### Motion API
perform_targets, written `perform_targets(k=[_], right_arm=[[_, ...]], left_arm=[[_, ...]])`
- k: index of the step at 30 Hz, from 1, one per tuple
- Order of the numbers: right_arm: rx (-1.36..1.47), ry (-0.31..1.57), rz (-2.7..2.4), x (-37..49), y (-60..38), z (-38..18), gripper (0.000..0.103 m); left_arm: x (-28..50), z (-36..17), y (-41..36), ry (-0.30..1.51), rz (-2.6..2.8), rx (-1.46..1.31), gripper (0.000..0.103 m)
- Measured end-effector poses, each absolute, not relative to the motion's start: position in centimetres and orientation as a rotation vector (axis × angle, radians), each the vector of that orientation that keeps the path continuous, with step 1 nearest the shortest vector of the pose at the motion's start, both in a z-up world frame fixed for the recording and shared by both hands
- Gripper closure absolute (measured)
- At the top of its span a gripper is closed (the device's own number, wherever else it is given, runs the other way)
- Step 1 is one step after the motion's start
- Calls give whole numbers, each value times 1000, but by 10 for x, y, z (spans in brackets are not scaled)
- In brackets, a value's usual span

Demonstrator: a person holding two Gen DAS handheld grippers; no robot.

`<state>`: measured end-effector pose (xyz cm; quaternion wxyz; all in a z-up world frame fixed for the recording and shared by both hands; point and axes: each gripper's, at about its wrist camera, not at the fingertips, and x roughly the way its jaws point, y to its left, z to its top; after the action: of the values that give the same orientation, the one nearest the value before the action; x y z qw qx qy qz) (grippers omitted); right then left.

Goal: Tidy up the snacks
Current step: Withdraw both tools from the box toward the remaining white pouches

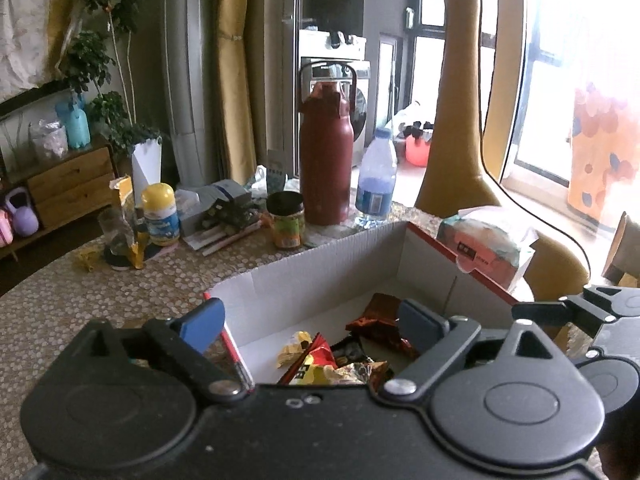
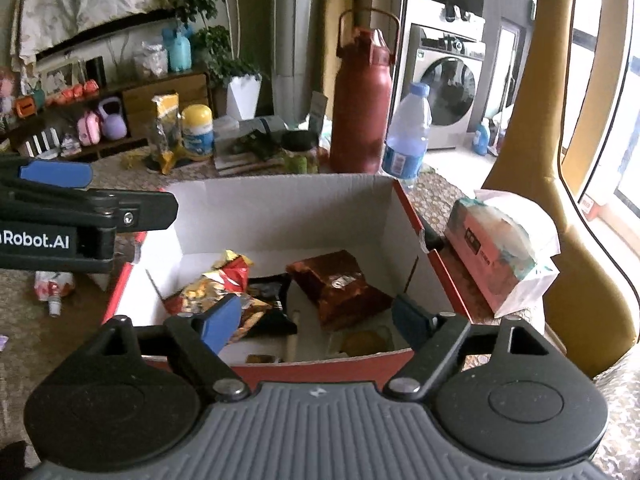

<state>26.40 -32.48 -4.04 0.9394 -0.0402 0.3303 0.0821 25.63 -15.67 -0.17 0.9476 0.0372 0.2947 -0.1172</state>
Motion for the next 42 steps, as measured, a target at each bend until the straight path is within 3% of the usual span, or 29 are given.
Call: perform_targets(k=[13, 25, 31, 42], right_arm=[[-52, 618, 258, 215, -303, -17, 20], [87, 564, 417, 185, -276, -7, 19], [146, 543, 485, 176, -258, -14, 7], [110, 592, 515, 188, -219, -34, 7]], left_arm=[[203, 19, -108, 544, -254, 33, 1], [158, 21, -66, 510, -238, 44, 0], [139, 17, -35, 498, -202, 7, 0], [122, -9, 35, 514, -57, -32, 0]])
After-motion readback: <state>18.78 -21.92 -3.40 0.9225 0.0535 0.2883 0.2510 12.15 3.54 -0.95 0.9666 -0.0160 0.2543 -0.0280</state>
